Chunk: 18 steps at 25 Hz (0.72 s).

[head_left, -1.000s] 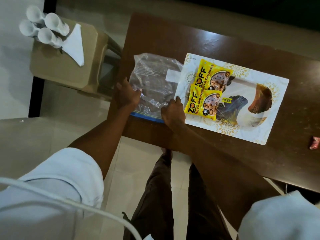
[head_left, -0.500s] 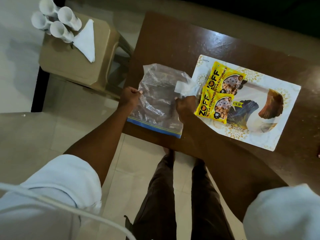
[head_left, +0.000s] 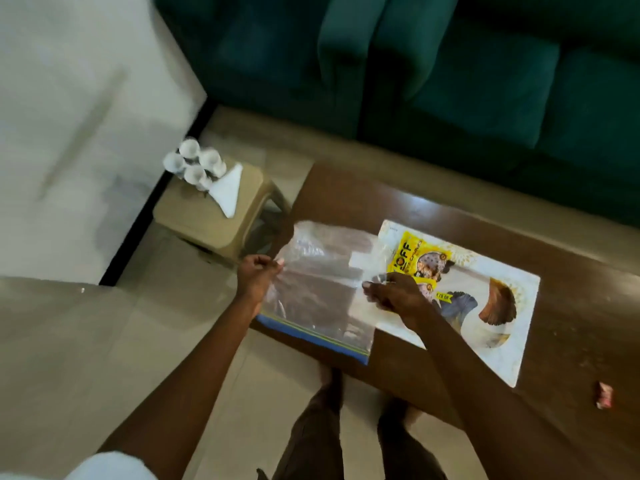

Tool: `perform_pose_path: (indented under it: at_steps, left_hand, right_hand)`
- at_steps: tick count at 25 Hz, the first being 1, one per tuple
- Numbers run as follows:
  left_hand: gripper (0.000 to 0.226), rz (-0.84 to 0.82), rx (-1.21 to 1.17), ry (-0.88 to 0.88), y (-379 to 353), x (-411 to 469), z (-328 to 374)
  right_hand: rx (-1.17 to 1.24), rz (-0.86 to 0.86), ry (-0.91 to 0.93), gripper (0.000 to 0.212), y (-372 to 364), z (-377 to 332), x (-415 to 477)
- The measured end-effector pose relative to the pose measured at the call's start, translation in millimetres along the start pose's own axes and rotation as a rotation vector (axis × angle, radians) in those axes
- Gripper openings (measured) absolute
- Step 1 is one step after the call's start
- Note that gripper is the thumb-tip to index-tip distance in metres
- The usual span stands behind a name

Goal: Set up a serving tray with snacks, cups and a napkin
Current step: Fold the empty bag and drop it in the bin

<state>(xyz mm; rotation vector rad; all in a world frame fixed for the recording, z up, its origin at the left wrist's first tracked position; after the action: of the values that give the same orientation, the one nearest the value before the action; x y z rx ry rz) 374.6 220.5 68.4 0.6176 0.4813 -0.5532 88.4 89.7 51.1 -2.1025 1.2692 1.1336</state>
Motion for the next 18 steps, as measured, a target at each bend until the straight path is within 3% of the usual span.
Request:
perform_pose_path:
  at_steps: [4, 7, 10, 12, 15, 16, 18]
  left_hand:
    - [0.035, -0.034, -0.115, -0.137, -9, -58, 102]
    - [0.037, -0.240, -0.117, -0.308, -29, -125, 184]
    - [0.063, -0.414, 0.027, -0.572, -48, -193, 287]
    - [0.068, -0.344, 0.178, -0.757, -56, -228, 344]
    - [0.035, -0.128, 0.263, -0.916, -54, -273, 398]
    - [0.030, -0.104, 0.244, -0.931, -53, -287, 411]
    - [0.030, -0.135, 0.200, -0.974, -54, -307, 434]
  right_hand:
    - [0.158, 0.130, 0.183, 0.048, 57, -94, -66]
    - [0.066, 0.203, 0.377, 0.045, 119, -162, -135]
    - [-0.046, 0.224, 0.573, 0.040, 182, -242, -204]
    - [-0.150, 0.169, 0.647, 0.055, 209, -277, -244]
    - [-0.461, 0.201, 0.713, 0.078, 231, -298, -290]
    - [-0.556, 0.258, 0.751, 0.073, 237, -304, -301]
    - [-0.678, 0.398, 0.835, 0.041, 256, -320, -320]
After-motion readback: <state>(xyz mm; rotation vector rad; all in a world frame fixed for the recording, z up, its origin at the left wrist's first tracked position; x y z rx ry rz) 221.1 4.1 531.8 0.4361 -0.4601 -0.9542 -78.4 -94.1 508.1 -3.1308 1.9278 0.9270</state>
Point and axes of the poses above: each hand's wrist, its own x-axis towards the middle knuckle, its own y-axis out of the back of the hand, z = x × y, the point moved 6 cm from there along x, towards the middle knuckle, and after that the axes turned 3 degrees about z, right-handed, at the moved point
